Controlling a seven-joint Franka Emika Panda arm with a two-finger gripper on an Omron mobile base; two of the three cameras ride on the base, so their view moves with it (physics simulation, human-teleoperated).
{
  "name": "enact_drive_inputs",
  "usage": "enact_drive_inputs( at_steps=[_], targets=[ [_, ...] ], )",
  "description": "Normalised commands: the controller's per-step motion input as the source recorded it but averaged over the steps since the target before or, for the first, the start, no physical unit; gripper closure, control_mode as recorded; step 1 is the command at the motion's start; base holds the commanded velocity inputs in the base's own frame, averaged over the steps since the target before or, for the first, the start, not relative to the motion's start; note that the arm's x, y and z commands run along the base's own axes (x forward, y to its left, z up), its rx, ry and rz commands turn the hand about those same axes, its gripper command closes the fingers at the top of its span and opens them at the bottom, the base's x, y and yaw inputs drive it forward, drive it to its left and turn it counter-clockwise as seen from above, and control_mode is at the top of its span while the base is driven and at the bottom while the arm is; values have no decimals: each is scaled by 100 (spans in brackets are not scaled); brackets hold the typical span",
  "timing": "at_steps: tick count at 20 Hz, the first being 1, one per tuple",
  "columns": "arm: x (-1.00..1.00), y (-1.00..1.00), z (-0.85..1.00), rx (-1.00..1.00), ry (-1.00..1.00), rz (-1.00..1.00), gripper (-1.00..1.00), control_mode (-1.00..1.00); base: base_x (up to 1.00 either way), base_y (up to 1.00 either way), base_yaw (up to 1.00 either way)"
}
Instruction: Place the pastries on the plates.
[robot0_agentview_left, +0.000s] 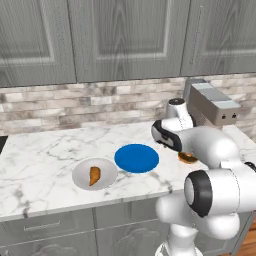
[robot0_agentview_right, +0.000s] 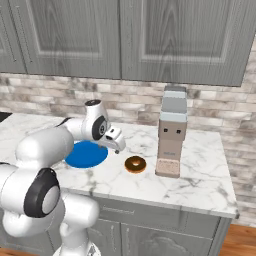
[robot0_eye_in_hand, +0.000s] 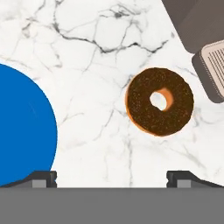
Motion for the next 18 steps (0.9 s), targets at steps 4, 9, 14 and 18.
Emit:
enact_drive_inputs(
  at_steps=[4,9,14,18],
  targets=[
    [26,-47,0,0,13,-6,-100,-100,0,0,0],
    [44,-31,-2,0,11,-4,-100,-100,0,0,0],
    [27,-29,-10,0,7,-3,-100,-100,0,0,0],
    [8,-2,-9,1,-4,0,-100,-100,0,0,0]
  ],
)
